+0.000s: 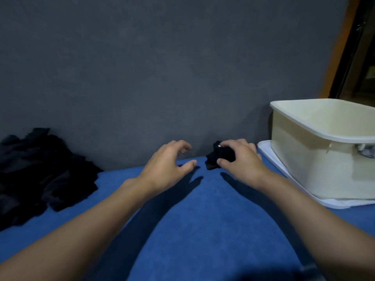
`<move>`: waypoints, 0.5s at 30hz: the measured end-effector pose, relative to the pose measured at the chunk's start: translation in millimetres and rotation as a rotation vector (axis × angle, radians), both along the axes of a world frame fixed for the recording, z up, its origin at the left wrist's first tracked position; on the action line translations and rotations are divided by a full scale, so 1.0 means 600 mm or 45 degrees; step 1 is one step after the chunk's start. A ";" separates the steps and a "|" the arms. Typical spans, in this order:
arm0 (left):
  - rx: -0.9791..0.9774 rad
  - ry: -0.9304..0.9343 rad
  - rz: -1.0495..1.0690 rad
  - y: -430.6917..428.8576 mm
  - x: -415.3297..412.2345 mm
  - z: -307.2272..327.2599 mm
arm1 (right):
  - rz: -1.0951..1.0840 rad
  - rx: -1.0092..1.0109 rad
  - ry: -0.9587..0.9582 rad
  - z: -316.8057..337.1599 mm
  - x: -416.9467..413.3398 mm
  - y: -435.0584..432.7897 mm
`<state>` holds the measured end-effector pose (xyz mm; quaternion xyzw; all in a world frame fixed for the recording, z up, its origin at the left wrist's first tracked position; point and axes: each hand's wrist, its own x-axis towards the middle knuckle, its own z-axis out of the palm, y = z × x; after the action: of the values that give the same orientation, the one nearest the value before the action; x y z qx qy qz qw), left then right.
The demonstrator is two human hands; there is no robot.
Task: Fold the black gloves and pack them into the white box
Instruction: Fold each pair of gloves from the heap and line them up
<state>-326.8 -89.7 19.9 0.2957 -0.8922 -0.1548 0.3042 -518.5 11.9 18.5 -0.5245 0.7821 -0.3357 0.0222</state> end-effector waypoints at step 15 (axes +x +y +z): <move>-0.102 0.124 0.632 0.075 0.424 0.027 | 0.813 0.050 -0.160 0.006 0.364 -0.062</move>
<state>-72.3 -44.8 36.1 0.4857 -0.7819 -0.0539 0.3871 -300.2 -25.1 22.1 -0.7210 0.5815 -0.3285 0.1847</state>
